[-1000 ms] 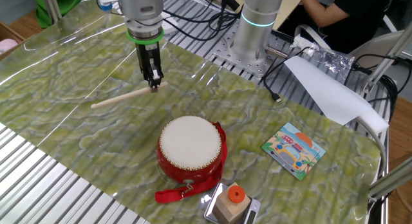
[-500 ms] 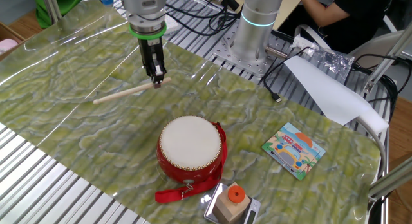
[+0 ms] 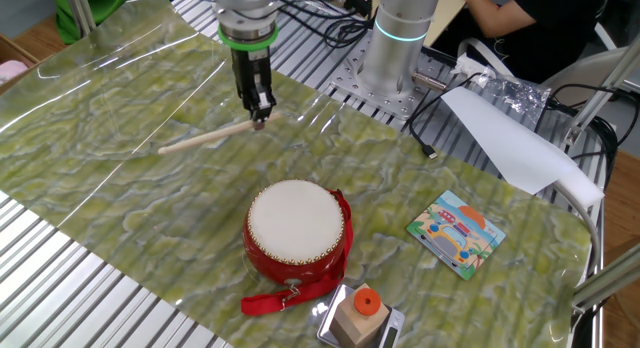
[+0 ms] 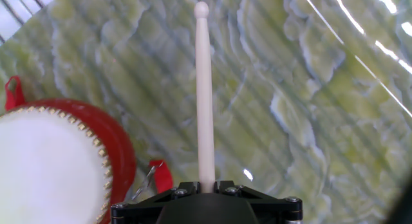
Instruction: Play the drum
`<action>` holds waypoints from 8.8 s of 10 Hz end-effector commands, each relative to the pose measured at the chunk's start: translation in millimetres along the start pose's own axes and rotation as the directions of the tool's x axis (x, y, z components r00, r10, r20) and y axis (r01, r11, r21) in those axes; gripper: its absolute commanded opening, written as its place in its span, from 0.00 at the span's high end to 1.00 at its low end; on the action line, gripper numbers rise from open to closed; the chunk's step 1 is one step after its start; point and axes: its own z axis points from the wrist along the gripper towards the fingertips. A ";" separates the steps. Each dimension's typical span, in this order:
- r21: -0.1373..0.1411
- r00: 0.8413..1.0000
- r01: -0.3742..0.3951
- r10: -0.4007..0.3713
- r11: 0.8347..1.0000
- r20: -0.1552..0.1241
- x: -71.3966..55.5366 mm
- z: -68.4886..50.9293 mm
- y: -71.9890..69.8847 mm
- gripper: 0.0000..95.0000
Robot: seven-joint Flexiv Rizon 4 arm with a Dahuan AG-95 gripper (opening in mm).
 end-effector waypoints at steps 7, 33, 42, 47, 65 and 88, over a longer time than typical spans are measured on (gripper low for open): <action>0.004 1.000 -0.012 0.012 1.000 -0.009 51.2 -26.8 22.6 1.00; 0.033 0.955 0.295 -0.293 0.955 -0.048 77.0 -35.1 55.2 1.00; 0.014 0.909 0.415 -0.414 0.910 -0.056 77.0 -35.1 55.2 1.00; -0.012 0.888 0.457 -0.457 0.889 -0.058 77.0 -35.1 55.2 1.00; -0.026 0.886 0.459 -0.460 0.888 -0.057 81.5 -38.1 58.3 1.00; 0.006 0.877 0.451 -0.442 0.893 -0.187 130.8 -47.2 127.5 1.00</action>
